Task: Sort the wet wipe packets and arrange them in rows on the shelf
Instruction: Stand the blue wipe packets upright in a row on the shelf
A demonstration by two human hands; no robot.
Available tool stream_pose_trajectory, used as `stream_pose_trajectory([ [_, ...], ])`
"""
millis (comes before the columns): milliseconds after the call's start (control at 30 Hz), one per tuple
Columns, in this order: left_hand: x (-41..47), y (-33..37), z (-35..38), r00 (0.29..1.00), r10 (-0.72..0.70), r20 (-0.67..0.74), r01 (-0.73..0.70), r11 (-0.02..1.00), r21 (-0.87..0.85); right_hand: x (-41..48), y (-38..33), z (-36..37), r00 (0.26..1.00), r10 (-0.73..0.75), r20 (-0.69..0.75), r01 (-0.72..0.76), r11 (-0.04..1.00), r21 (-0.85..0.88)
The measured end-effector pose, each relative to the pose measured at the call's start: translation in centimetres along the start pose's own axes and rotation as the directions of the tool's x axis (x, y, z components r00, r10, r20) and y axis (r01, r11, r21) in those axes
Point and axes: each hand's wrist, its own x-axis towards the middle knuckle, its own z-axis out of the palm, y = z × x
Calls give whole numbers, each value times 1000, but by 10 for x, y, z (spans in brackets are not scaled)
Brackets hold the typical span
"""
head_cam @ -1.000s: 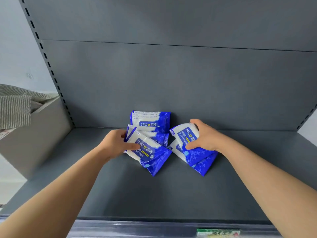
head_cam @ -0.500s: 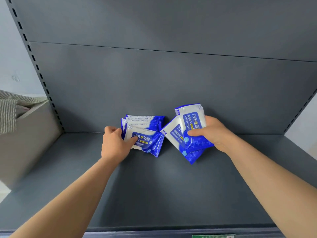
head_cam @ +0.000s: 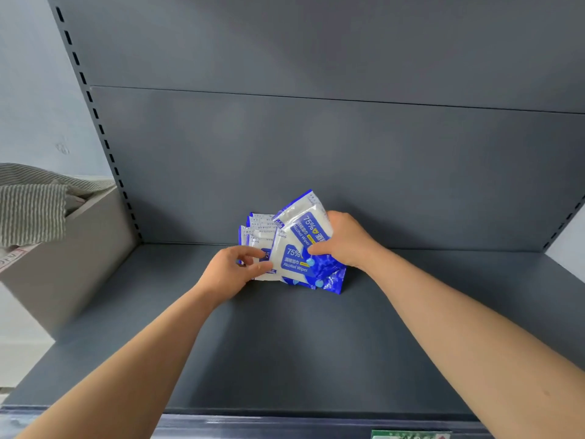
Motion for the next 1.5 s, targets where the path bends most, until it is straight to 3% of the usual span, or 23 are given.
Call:
stream_pose_trajectory([
  [100, -1, 5, 2, 1000, -1, 2, 1, 995, 103, 2, -3, 12, 998, 0, 61, -4, 998, 59],
  [233, 2, -4, -1, 998, -18, -63, 24, 995, 97, 5, 0, 11, 999, 1, 35, -3, 998, 57],
  [400, 2, -14, -3, 995, -70, -71, 63, 993, -99, 0, 8, 2, 979, 47, 196, 37, 913, -406],
  [567, 1, -13, -9, 995, -87, 50, 98, 951, -294, -5, -8, 16, 977, -110, 182, 194, 812, -551],
  [633, 0, -9, -11, 996, -52, 73, 66, 976, -209, -5, -13, 23, 978, -170, 125, 211, 796, -567],
  [700, -1, -8, -11, 1000, -21, 8, 20, 998, 57, -5, -9, 30, 983, -182, -3, 145, 798, -585],
  [733, 0, -9, -11, 999, -11, -44, 17, 990, 140, -5, -5, 33, 985, -153, -82, 80, 818, -570],
  [800, 0, -13, -11, 995, -8, -95, 20, 991, 130, -10, 7, 38, 988, 30, -152, -91, 908, -410],
  [867, 0, -13, -10, 999, 4, -36, -1, 997, 72, -13, 20, 42, 981, 182, -61, -191, 957, -217],
  [933, 5, -12, -7, 997, 74, 24, -76, 993, 93, -13, 28, 45, 984, 175, 25, -173, 982, -71],
  [1033, 11, -7, -6, 988, 157, -4, -156, 982, 110, -7, 25, 46, 995, 91, 30, -92, 995, 36],
  [1200, 6, -14, -3, 983, 185, 12, -186, 976, 116, -3, 31, 46, 997, 64, 45, -65, 997, 28],
  [1333, 2, -12, -4, 983, 122, 135, -133, 988, 74, -7, 35, 50, 991, 74, 110, -72, 997, -19],
  [1500, 6, -6, -5, 988, 39, 153, -58, 990, 125, -8, 30, 48, 990, 58, 127, -44, 993, -110],
])
